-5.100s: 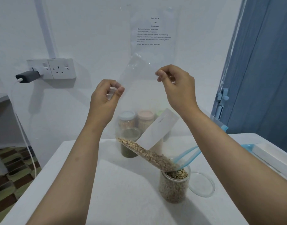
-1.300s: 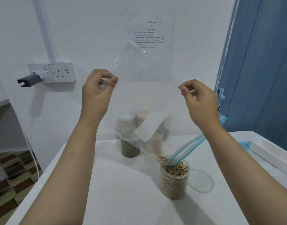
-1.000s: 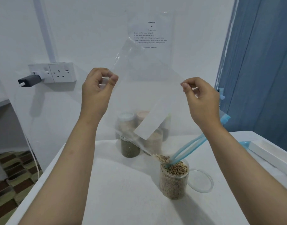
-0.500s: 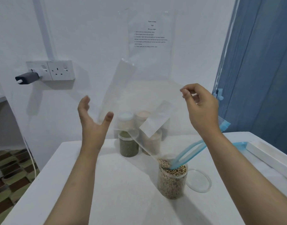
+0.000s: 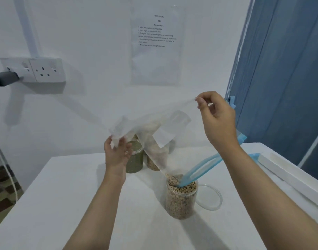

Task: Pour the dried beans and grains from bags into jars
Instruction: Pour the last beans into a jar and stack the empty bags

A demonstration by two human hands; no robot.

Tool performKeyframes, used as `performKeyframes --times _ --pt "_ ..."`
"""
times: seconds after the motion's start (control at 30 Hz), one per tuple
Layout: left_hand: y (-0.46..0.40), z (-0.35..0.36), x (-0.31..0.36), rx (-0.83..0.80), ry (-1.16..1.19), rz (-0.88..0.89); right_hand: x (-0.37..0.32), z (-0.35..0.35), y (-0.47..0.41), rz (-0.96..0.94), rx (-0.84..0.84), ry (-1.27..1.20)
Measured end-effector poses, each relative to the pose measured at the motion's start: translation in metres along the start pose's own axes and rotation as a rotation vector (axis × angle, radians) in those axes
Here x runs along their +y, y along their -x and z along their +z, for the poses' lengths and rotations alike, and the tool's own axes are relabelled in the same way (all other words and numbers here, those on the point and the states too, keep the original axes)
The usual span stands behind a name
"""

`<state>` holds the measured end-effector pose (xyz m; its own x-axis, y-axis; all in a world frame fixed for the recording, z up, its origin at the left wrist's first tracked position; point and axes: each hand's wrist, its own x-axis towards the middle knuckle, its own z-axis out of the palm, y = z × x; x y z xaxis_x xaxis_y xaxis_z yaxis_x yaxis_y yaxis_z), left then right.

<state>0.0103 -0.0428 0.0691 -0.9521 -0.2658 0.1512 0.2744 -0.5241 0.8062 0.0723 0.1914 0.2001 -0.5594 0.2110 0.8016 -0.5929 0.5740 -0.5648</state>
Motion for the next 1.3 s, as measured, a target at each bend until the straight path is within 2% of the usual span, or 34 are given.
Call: performKeyframes --times 0.2,0.4,0.53,0.63,0.9,1.1,1.3 --pt "-0.03 0.021 0.042 0.026 -0.013 0.075 0.002 0.0 0.002 0.02 0.002 0.012" --pt "-0.037 0.032 0.053 0.001 -0.086 0.163 0.004 0.003 -0.004 0.052 0.055 -0.013" --pt "-0.038 0.029 0.058 -0.101 -0.082 0.107 0.006 0.003 -0.003 0.057 0.061 0.002" --pt "-0.043 0.022 0.061 -0.183 0.035 0.055 0.008 0.003 -0.002 0.079 0.074 -0.014" --pt "-0.039 0.021 0.061 -0.308 0.098 0.008 0.011 0.004 -0.002 0.077 0.076 -0.009" --pt "-0.041 0.02 0.066 -0.301 0.201 -0.034 0.012 0.002 -0.002 0.063 0.085 -0.004" --pt "-0.041 0.018 0.071 -0.332 0.189 -0.026 0.015 0.001 -0.002 0.041 0.095 0.01"
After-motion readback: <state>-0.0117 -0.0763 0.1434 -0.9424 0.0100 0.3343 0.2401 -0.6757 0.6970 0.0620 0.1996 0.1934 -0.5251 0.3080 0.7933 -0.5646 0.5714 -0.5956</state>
